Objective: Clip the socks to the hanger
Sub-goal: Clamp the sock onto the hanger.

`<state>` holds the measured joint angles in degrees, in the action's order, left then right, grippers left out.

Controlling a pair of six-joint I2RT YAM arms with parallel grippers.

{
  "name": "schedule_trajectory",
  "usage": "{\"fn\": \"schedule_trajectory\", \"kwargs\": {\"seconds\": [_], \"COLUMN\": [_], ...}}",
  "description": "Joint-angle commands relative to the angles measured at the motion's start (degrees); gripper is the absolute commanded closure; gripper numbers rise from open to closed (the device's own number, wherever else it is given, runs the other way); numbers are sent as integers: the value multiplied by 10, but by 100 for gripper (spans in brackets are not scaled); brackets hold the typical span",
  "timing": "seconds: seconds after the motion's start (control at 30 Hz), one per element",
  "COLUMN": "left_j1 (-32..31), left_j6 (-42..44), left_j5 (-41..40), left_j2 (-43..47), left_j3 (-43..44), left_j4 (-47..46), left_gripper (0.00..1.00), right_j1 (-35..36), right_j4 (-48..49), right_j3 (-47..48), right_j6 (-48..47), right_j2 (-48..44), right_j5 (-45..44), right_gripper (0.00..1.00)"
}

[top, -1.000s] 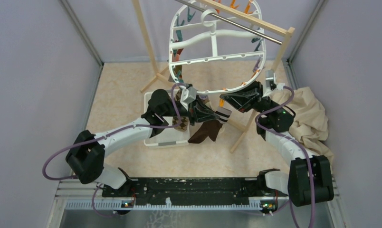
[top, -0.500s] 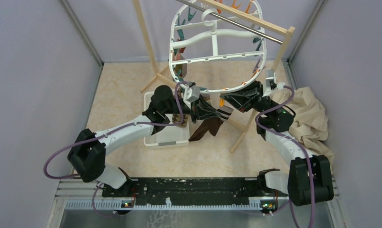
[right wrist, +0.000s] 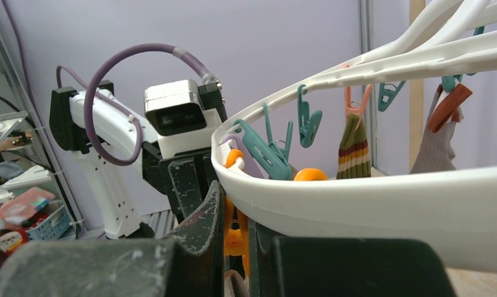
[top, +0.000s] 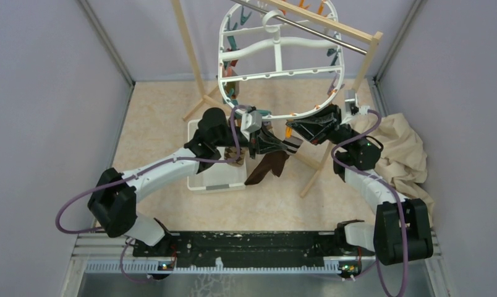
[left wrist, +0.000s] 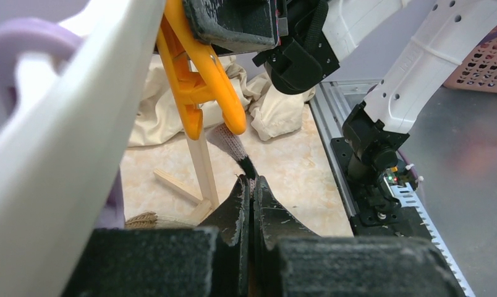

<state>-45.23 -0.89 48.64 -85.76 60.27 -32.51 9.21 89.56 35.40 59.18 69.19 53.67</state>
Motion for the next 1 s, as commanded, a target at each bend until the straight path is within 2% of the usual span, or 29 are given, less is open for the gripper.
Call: {"fn": "schedule_trajectory", "kwargs": {"seconds": [0.0,0.43,0.77,0.87,0.97], "left_j1": [7,7,8,7,7], "left_j6": [24,26,51,73,126], "left_j5": [3,2,-8,13,79], "left_j2": [19,56,35,40,50], "left_j3": [29,18,44,46,44], "left_j4": [-7,-8,21,44,78], "left_gripper": [100,100,100,100,100], "right_j1": [6,6,6,7,6], "right_j4": [89,89,90,89,89], "right_j3": [5,6,5,2,4], "right_j6": [34,35,35,27,23], "right_j2": [12,18,13,12,16], "right_j5": [91,91,96,87,76], "right_gripper": [100,100,100,100,100]}}
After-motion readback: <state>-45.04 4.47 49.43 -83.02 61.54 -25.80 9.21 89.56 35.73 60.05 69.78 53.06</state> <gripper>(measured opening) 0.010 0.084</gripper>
